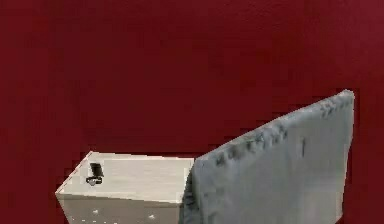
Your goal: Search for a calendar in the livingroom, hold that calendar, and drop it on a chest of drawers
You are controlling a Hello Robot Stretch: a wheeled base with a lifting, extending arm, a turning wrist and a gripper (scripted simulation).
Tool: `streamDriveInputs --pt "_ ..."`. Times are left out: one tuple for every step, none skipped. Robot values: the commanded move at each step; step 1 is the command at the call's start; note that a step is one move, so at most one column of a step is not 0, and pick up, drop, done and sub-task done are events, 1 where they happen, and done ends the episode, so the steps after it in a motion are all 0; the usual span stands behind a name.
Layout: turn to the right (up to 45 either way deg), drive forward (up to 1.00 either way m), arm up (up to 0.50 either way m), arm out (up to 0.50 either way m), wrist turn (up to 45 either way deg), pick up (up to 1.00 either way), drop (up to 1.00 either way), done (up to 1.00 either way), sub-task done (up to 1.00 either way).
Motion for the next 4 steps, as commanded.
streamDriveInputs --pt "45.0 0.0 0.0 0.0 0.0 0.0 0.0 0.0 0.0" --pt "36.0 0.0 0.0 0.0 0.0 0.0 0.0 0.0 0.0" --pt "-45.0 0.0 0.0 0.0 0.0 0.0 0.0 0.0 0.0" --pt "-39.0 0.0 0.0 0.0 0.0 0.0 0.0 0.0 0.0"
